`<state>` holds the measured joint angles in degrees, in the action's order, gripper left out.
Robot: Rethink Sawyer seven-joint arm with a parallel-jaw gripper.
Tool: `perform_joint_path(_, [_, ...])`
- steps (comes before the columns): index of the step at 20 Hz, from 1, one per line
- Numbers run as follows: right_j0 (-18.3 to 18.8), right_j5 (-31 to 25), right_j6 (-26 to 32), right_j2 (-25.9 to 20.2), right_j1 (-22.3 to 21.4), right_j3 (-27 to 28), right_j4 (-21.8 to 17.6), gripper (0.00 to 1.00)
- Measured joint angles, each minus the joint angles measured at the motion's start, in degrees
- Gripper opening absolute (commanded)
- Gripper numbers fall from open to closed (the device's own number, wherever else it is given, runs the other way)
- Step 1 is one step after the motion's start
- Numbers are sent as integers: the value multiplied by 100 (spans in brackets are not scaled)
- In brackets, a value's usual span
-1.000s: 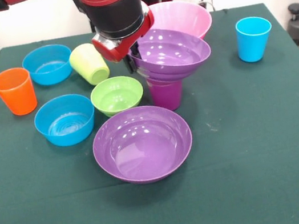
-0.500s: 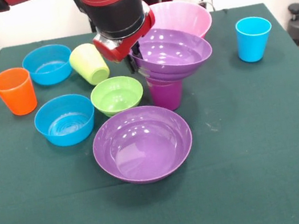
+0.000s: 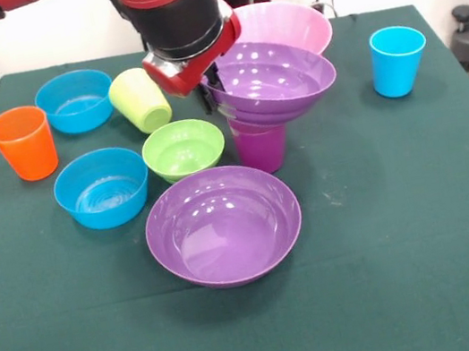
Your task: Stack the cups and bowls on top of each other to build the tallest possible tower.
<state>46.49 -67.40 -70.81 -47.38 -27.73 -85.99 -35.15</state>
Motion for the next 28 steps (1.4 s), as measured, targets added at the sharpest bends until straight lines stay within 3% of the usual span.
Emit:
perform_joint_path(12, [432, -507, 0, -327, 8, 95, 383, 0])
perform_joint_path(28, [519, -758, 0, -421, 38, 168, 342, 0])
